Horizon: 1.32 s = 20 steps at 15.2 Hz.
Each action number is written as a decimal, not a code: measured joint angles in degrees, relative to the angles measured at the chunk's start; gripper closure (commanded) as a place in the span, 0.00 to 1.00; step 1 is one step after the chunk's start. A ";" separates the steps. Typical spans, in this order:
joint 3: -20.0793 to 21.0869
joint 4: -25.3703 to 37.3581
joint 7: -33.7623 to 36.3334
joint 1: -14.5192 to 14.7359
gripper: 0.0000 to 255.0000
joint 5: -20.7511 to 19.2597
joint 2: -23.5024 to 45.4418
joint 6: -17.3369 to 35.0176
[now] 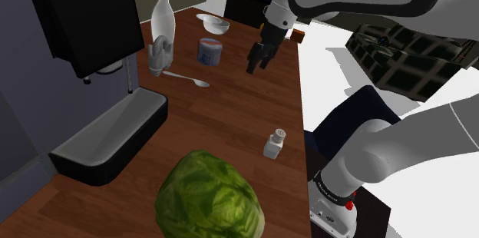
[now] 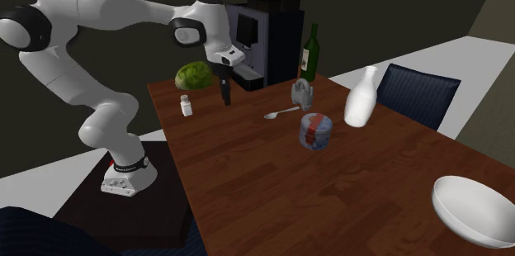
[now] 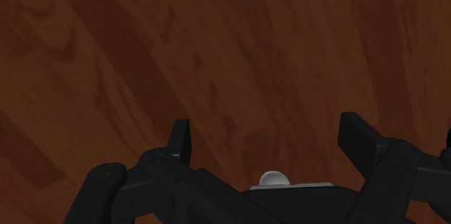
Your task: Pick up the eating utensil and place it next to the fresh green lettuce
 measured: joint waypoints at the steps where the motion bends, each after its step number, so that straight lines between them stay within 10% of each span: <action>1: 0.28 0.87 -0.28 0.19 0.00 0.15 2.35 1.86; 20: 4.21 28.21 -3.79 3.93 0.00 -1.40 40.92 20.23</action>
